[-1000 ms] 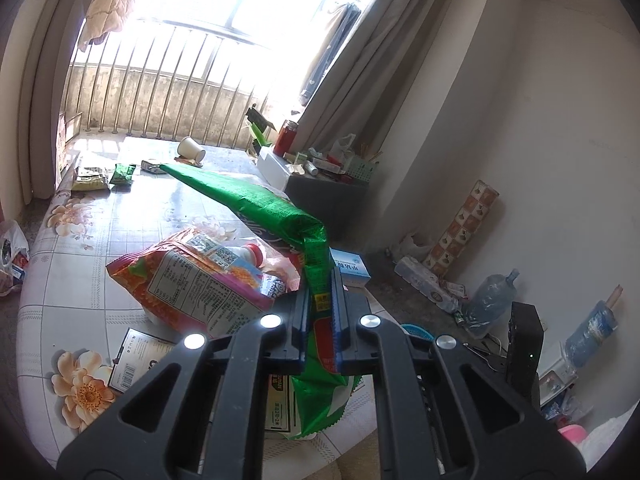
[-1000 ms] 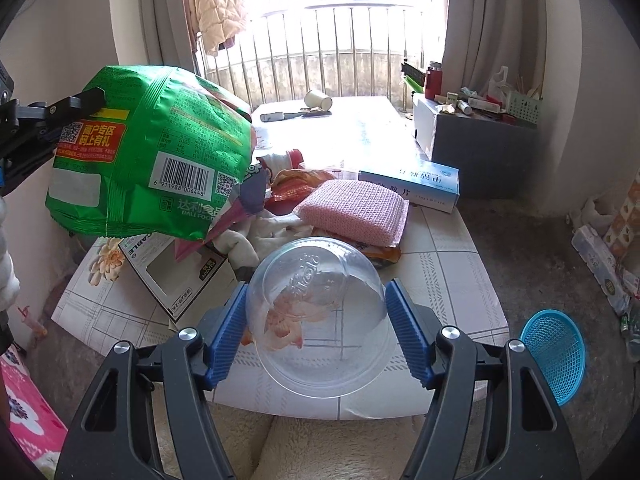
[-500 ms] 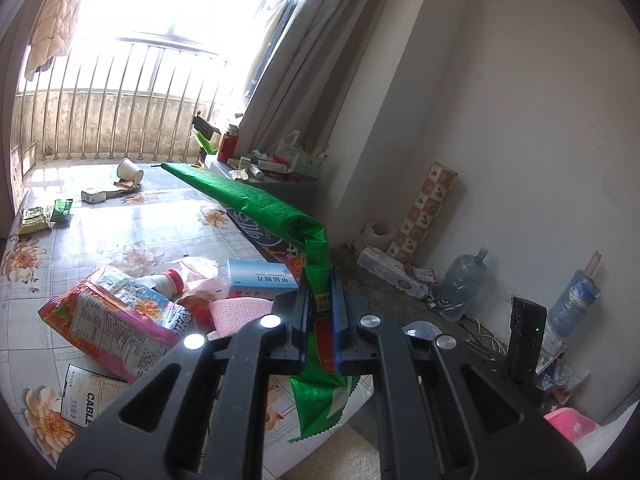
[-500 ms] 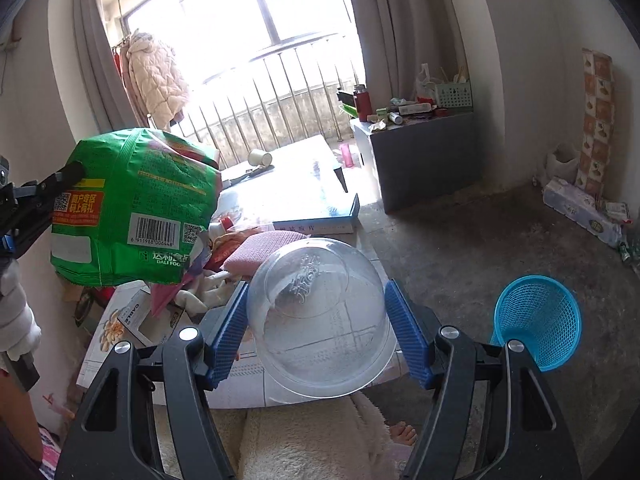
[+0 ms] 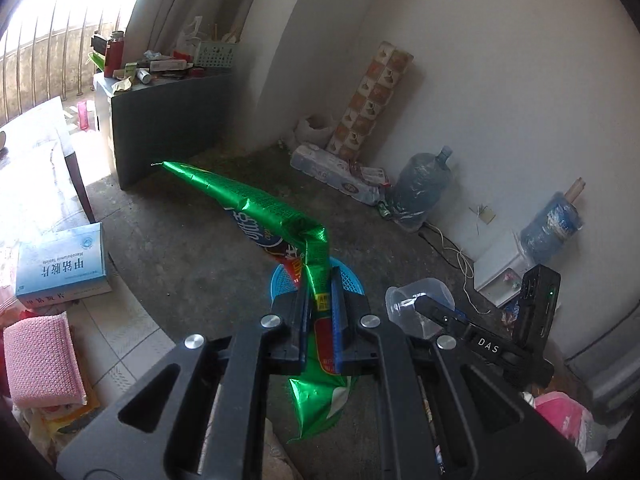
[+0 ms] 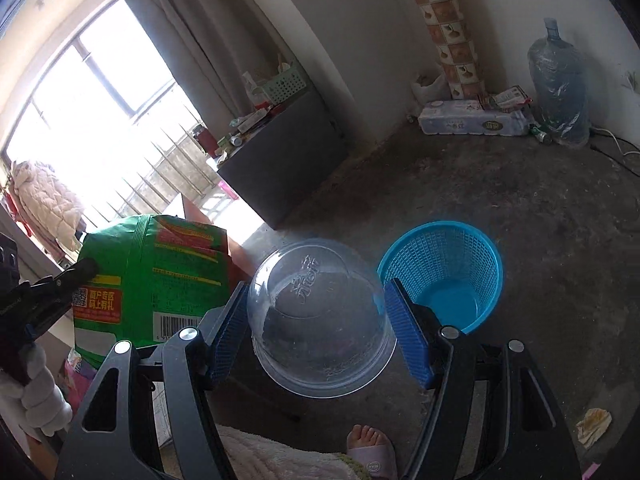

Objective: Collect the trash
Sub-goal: 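Carry the green bag and clear lid to the blue wastebasket with both tools, then open both tools to drop the bag and lid into the wastebasket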

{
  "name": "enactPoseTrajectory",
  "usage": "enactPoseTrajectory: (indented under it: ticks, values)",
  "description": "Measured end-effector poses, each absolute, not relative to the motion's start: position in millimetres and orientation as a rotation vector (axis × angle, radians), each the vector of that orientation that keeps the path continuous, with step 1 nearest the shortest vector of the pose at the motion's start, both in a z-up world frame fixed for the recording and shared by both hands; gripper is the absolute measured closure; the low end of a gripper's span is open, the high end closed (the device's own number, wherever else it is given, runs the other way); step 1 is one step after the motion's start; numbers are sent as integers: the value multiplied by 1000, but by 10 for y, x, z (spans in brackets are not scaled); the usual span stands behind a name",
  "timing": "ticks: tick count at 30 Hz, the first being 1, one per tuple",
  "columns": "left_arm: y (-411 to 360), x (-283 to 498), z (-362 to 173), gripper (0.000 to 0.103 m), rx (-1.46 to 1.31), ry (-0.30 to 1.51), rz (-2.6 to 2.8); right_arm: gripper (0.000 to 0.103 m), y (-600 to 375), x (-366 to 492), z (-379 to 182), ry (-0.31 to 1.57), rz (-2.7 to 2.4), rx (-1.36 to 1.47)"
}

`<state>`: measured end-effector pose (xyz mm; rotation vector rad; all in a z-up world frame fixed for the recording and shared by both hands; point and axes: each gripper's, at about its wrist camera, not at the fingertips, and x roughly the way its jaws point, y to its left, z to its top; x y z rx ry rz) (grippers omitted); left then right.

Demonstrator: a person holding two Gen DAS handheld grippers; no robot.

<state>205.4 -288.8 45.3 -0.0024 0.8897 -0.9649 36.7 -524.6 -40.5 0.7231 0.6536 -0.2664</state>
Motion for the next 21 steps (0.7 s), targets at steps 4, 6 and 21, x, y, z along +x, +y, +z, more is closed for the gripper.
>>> enactPoseTrajectory:
  ticks: [4, 6, 21]
  values:
    - [-3756, 2288, -139, 95, 103, 998, -966, 37, -5734, 625, -958, 711, -285, 900]
    - [-4110, 2377, -443, 95, 145, 1046, -970, 37, -5942, 750, -1258, 746, -310, 977]
    - [-5142, 2703, -1493, 56, 273, 1149, -891, 27, -6771, 1005, -2609, 821, -461, 1248]
